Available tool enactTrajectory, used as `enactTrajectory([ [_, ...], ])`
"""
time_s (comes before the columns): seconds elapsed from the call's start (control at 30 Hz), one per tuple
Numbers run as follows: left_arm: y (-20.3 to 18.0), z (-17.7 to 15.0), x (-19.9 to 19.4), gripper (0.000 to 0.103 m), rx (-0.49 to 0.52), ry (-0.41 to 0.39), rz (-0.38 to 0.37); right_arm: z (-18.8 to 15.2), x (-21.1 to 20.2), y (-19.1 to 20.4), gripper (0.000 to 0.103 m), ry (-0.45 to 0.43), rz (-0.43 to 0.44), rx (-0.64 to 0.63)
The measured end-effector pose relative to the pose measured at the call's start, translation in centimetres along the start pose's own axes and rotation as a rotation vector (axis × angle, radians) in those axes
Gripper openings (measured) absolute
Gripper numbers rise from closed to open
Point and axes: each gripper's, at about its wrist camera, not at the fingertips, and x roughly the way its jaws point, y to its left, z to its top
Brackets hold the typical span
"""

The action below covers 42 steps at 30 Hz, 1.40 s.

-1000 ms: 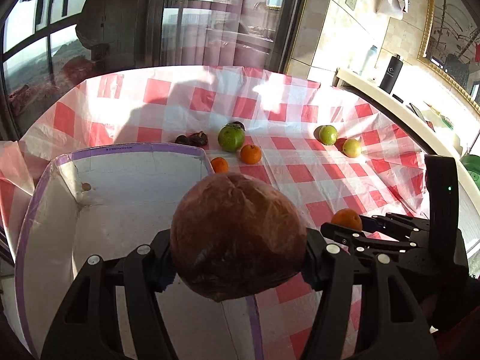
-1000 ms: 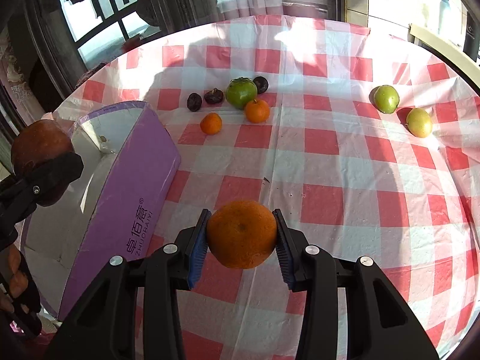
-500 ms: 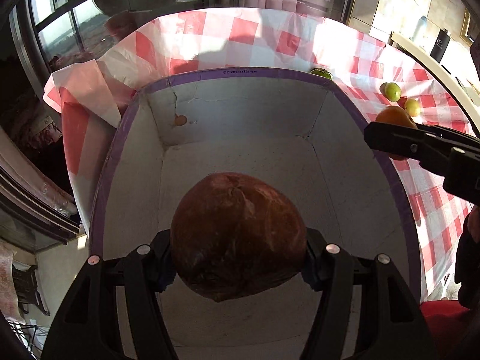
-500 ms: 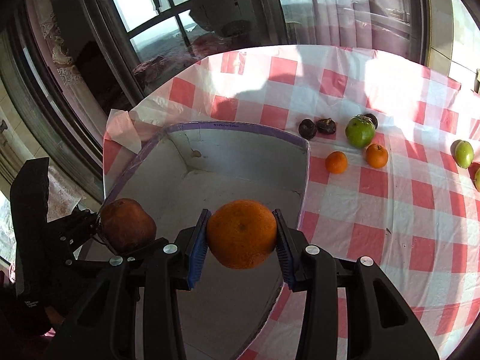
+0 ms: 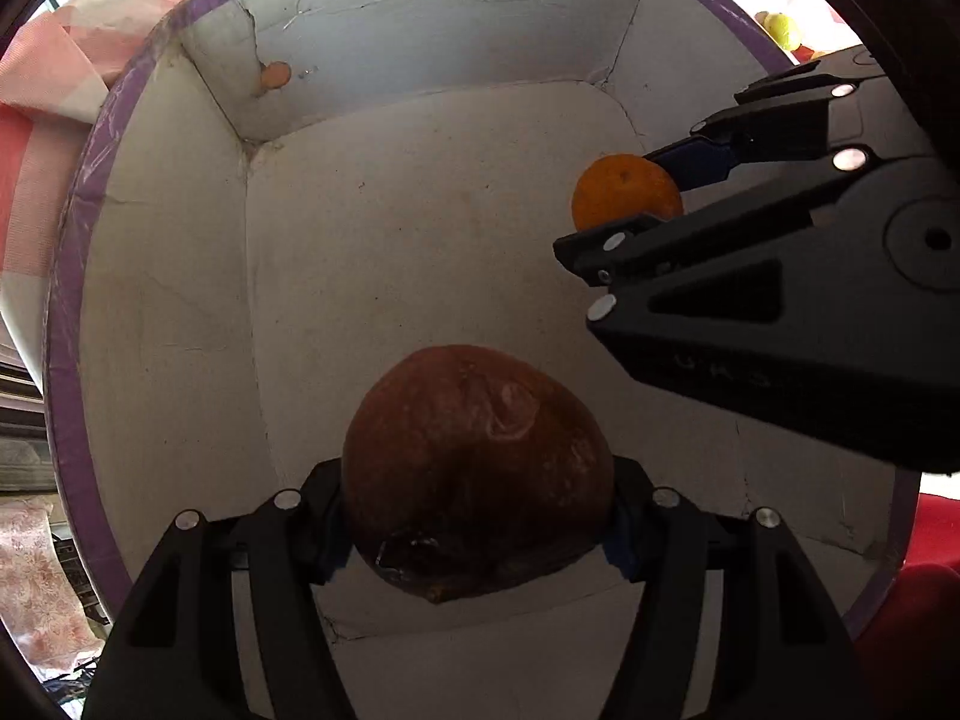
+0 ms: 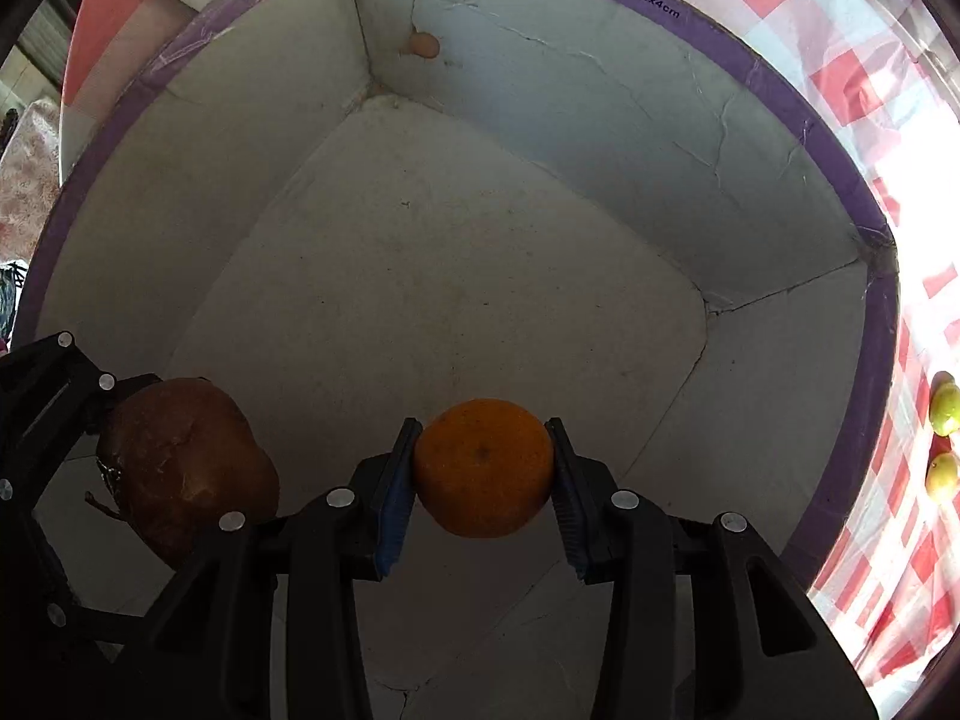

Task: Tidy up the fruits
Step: 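Open both grippers to drop the brown fruit and tangerine into the box, then move both grippers back to the fruits on the checked cloth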

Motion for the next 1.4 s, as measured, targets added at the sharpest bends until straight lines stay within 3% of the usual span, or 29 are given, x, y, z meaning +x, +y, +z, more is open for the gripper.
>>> enactTrajectory([
  [0.13,-0.3,0.1,1.3,0.064,0.009,0.095,-0.013,-0.1,1.7,0.0,0.041,0.086,-0.041,-0.009],
  [0.33,-0.3,0.5,2.0,0.066,-0.007,0.155,-0.018,-0.4,2.4,-0.4,0.043,0.138,-0.059,-0.011],
  [0.4,-0.4,0.9,2.0,0.067,-0.009,0.148,-0.022,-0.4,2.2,-0.6,0.048,0.132,-0.033,-0.001],
  [0.5,1.4,1.1,1.9,0.080,-0.023,0.127,-0.042,0.0,1.7,-1.0,0.054,0.109,-0.013,0.000],
  [0.73,2.4,1.9,-0.1,0.084,-0.099,0.036,-0.098,-0.7,-0.2,-1.7,0.061,0.017,0.012,-0.001],
  [0.9,4.3,1.1,-3.0,0.084,-0.155,-0.146,-0.156,-2.1,-3.7,-1.9,0.070,-0.126,0.047,-0.001],
  [1.1,3.8,0.0,-7.8,0.092,-0.159,-0.415,-0.120,-4.5,-8.9,-4.2,0.072,-0.412,0.175,0.062],
  [1.23,2.2,-1.0,-10.0,0.092,-0.171,-0.489,-0.014,-6.2,-12.5,-4.9,0.074,-0.579,0.231,0.140],
  [1.4,2.0,-1.3,-11.2,0.092,-0.252,-0.551,0.049,-8.6,-14.0,-6.7,0.075,-0.693,0.224,0.187],
])
